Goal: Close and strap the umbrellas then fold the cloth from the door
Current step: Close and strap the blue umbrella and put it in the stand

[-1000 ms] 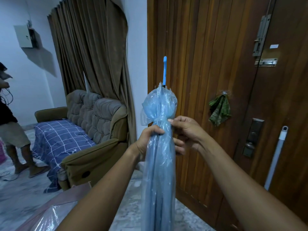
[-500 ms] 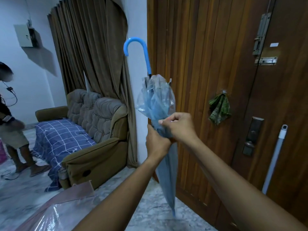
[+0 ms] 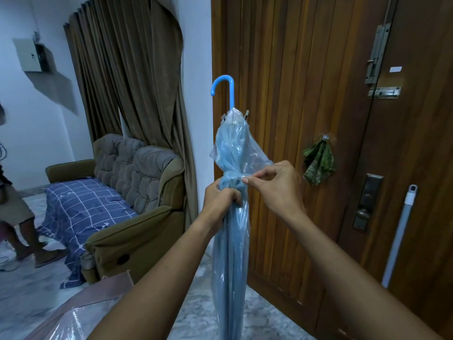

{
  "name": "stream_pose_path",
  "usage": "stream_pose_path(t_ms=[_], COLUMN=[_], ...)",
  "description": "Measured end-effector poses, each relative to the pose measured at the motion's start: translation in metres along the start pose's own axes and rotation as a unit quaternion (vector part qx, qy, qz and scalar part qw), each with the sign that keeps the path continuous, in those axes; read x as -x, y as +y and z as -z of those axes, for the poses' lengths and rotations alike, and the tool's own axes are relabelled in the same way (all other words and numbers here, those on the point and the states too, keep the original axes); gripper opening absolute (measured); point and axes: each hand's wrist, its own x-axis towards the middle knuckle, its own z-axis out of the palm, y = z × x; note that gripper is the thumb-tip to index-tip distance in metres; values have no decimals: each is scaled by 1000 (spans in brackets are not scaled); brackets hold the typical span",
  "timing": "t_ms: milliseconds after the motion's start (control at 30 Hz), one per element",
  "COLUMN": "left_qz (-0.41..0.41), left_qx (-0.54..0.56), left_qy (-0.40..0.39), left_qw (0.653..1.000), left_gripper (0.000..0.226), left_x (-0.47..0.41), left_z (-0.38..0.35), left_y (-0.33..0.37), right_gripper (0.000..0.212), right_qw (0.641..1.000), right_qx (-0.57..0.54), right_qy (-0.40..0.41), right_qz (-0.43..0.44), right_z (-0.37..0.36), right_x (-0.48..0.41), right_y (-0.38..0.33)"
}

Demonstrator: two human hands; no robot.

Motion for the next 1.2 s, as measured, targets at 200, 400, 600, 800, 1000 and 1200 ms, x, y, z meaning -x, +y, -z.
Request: stream_pose_path(t_ms=[200, 400, 600, 800, 1000, 1200], left_qz=[30, 170, 165, 159, -4, -38], left_qx=[-16, 98, 184, 27, -169, -247], left_qy=[7, -163, -317, -284, -142, 63], left_qw=[999, 967, 916, 945, 975, 966], left_gripper=[46, 22, 37, 39, 57, 40], left_x=[3, 10, 5, 1, 9, -4], left_z=[5, 9, 14, 14, -3, 0], left_y=[10, 23, 16, 21, -11, -28], right_gripper=[19, 20, 56, 52, 37, 32], right_qw=[988, 921, 865, 889, 945, 926], right_qx=[-107, -244, -328, -365, -296, -269], right_qy=[-98, -240, -337, -246, -101, -251], right_qz=[-61, -184, -177, -129, -98, -85], right_z=[-2, 8, 2, -3, -19, -20], right_x=[-6, -14, -20, -14, -12, -12], right_y=[7, 13, 25, 21, 31, 25])
